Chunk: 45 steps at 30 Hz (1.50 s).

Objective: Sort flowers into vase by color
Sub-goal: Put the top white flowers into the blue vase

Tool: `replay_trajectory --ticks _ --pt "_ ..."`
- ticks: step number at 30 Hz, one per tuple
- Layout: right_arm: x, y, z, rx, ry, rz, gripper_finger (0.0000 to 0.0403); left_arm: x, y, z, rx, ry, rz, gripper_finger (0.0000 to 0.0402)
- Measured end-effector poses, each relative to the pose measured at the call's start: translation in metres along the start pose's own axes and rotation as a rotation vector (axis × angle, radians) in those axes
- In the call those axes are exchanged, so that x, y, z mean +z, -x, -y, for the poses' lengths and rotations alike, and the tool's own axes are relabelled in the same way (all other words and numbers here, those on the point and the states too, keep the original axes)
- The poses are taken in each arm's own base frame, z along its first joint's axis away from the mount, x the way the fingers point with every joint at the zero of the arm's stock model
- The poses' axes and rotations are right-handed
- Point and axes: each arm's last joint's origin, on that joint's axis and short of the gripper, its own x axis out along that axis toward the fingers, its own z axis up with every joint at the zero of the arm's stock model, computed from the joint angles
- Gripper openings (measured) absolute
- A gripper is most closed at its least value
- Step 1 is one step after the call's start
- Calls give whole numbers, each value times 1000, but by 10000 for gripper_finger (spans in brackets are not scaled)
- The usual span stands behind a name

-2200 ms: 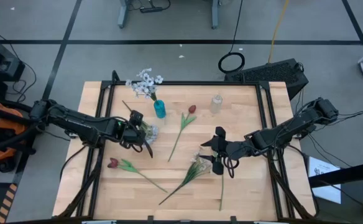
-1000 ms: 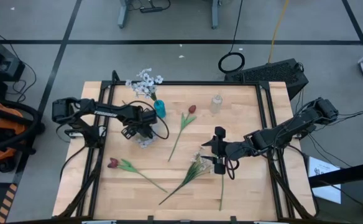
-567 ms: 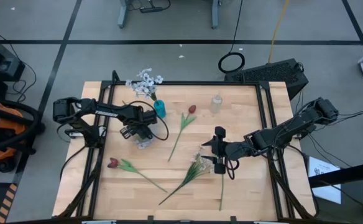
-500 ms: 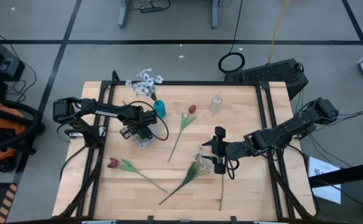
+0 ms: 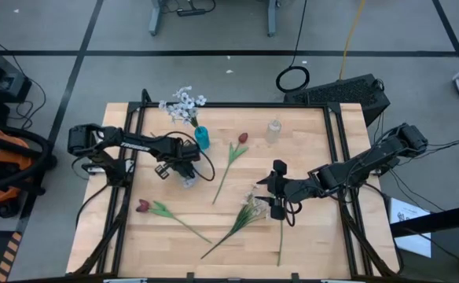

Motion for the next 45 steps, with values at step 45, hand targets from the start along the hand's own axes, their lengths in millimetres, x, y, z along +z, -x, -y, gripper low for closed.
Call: replay_trajectory --ticks 45 --pt "7 -20 -12 -95 -149 174 219 93 308 65 618 329 1216 12"
